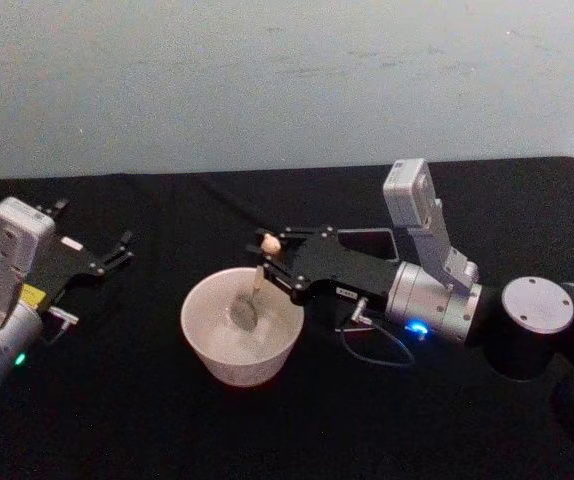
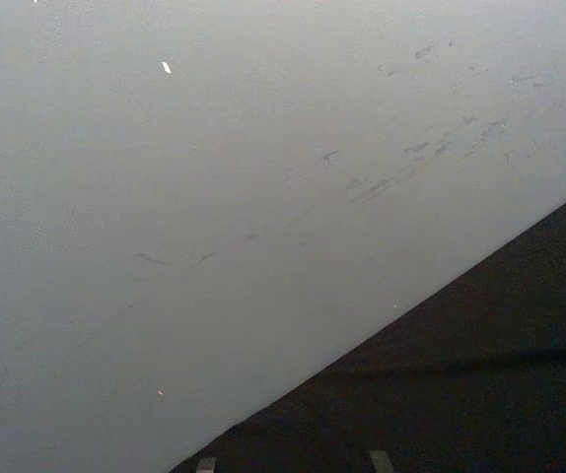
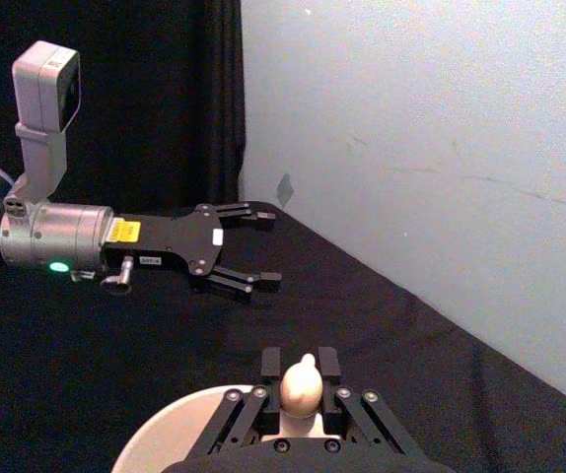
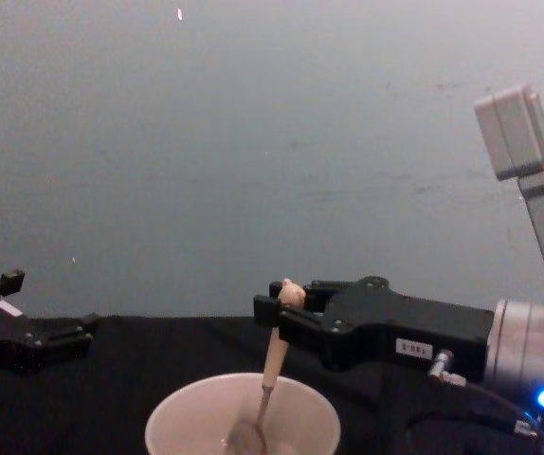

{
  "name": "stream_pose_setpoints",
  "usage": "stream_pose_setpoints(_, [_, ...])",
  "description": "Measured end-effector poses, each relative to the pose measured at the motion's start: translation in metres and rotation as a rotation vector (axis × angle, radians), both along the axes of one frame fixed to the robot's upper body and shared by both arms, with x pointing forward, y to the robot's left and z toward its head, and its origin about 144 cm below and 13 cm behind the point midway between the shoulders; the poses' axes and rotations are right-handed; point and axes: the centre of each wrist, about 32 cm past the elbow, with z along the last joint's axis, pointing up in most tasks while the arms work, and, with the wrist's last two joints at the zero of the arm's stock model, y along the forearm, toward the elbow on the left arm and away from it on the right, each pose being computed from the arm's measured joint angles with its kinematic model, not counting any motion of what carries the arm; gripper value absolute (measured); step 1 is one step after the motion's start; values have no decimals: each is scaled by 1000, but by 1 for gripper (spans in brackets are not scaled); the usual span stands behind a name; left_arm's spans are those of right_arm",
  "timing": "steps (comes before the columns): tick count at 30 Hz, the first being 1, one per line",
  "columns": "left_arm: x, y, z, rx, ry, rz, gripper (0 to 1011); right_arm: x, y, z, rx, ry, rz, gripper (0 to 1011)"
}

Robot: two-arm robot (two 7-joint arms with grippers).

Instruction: Pick up the stirring spoon with one hand, stir inside the cup, then place it back in its original position.

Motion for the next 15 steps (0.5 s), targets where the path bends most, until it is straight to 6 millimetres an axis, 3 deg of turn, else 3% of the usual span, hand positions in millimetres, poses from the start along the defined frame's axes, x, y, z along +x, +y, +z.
stream_pose_setpoints(15, [0,0,0,0,0,0,1001,-8,-13,6,-8,-14,2,211])
